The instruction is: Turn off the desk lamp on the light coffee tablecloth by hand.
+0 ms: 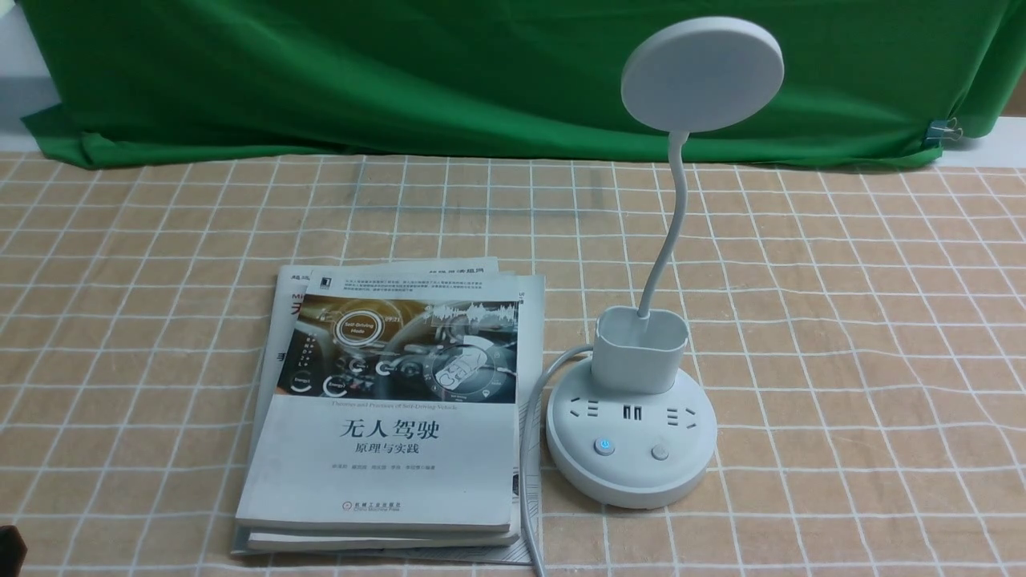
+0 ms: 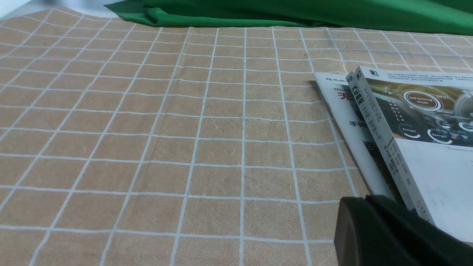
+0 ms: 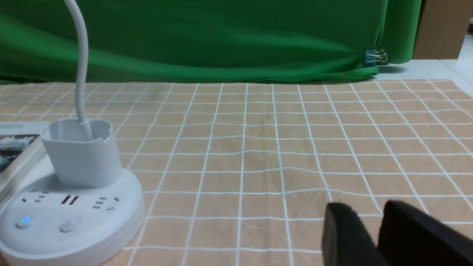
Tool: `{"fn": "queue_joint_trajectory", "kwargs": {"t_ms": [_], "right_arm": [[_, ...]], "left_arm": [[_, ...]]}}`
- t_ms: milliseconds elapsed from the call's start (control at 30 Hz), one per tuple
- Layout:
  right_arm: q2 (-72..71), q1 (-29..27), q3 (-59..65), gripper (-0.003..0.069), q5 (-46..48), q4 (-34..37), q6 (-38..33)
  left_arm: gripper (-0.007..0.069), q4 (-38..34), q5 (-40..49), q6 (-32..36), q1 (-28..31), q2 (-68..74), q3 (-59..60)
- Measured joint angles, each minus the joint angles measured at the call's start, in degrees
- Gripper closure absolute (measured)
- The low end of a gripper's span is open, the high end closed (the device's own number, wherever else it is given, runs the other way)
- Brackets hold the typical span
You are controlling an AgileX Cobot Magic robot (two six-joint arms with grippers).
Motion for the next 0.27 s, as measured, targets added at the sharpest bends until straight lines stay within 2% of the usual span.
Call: {"fn": "queue_joint_trajectory", "kwargs": {"t_ms": [267], "right_arm": [[0.0, 0.0, 0.0, 0.0461, 0.0, 0.0, 0.0]], "left_arm": [[0.062, 0.0, 0.0, 0.0, 0.0, 0.0, 0.0]]}}
